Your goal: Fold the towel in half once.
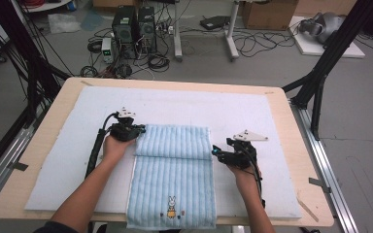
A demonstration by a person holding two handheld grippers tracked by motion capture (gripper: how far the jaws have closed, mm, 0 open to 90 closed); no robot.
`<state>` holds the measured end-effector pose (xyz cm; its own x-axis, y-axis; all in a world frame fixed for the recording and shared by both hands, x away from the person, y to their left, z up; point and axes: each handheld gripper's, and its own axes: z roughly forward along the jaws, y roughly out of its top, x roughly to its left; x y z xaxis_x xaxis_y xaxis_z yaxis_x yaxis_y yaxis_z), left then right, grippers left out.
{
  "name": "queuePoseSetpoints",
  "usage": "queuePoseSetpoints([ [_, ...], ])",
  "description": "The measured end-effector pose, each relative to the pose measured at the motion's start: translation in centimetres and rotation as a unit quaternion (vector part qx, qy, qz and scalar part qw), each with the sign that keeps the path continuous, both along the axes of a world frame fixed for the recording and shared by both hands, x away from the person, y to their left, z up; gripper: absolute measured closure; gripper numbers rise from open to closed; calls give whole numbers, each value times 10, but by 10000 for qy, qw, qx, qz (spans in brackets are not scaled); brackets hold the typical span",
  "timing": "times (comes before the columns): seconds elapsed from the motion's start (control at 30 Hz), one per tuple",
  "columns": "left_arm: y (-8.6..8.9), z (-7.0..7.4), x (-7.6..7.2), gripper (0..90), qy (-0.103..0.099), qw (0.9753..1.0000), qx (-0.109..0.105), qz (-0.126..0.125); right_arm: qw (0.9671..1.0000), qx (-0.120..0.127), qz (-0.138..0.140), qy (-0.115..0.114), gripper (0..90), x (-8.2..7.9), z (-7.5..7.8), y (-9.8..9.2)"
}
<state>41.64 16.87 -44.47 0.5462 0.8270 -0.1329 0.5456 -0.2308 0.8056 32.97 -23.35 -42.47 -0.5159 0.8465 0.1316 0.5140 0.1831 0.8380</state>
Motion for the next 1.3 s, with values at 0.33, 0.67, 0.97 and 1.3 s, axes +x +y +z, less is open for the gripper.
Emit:
queuePoseSetpoints([
  [0.33,7,10,-4,871,-50,9991,-410,-30,9965,-446,-58,707,498,71,-8,34],
  [0.67,10,17,-10,871,-67,9972,-685,-279,9939,-859,-95,690,871,85,-16,49],
  [0.97,21,33,-38,870,-249,9912,-1097,-693,9989,-81,358,295,876,55,6,34],
  [1.3,38,35,-73,870,-203,9871,-1309,-896,9971,88,753,-99,876,4,33,25],
])
